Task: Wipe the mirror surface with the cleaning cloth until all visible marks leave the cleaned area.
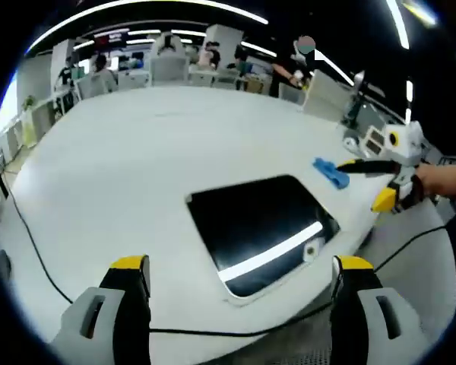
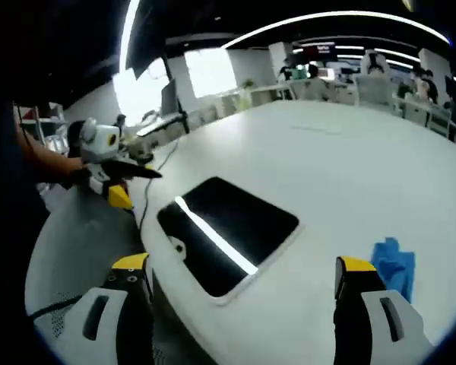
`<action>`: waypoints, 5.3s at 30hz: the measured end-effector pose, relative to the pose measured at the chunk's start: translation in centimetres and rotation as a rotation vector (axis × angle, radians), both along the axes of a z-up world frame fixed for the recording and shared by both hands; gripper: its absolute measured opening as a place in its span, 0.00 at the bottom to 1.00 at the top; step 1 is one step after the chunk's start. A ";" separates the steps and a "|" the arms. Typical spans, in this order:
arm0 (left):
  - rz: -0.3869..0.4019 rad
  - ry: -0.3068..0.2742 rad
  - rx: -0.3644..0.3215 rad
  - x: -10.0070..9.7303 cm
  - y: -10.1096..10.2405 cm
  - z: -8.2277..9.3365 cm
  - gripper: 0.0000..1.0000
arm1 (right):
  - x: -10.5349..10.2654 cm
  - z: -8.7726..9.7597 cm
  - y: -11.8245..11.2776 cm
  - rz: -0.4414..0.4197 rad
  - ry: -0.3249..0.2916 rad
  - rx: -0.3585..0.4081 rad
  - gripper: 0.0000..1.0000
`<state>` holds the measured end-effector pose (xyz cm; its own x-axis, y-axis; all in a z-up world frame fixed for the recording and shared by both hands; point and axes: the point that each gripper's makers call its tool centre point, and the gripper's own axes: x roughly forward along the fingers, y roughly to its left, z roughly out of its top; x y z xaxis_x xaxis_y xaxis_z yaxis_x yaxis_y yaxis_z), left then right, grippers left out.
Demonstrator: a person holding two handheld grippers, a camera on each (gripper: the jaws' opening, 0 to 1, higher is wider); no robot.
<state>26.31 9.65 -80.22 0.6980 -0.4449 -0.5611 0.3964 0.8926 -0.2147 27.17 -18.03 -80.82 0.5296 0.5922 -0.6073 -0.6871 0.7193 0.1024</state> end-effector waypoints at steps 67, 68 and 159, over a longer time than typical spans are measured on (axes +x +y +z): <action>-0.128 -0.018 0.071 -1.5 -1.6 -1.6 1.00 | 3.3 -1.2 -11.4 -0.320 0.009 -0.053 0.68; -0.124 -0.018 0.070 -1.5 -1.5 -1.6 1.00 | 3.8 -1.6 -11.2 -0.333 0.016 -0.070 0.64; -0.149 0.020 0.076 -2.0 -1.5 -2.7 1.00 | 8.3 -5.8 11.3 -0.392 0.475 -0.050 0.00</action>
